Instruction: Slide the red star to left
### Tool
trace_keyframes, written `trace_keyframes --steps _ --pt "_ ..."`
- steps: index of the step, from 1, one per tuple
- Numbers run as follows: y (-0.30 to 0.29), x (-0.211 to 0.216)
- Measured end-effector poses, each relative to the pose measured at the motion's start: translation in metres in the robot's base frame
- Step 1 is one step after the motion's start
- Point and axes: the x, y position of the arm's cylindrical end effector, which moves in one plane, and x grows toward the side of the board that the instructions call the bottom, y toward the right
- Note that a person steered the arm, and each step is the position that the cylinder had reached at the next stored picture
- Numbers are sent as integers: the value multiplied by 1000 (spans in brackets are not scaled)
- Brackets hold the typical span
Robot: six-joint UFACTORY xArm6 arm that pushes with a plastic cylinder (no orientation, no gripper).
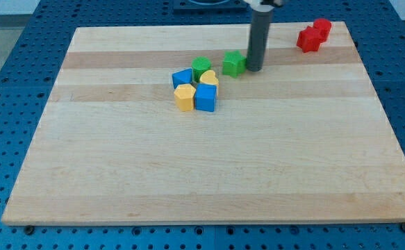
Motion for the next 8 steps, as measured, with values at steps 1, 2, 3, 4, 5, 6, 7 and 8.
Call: trace_keyframes --steps 1,2,3,4,5,6,7,8 --pt "-44 6" --pt "-85 8" --pt "-119 8" --pt "-146 8" --pt "-152 19" --pt "-152 28" --pt "-143 34" --pt "-113 40"
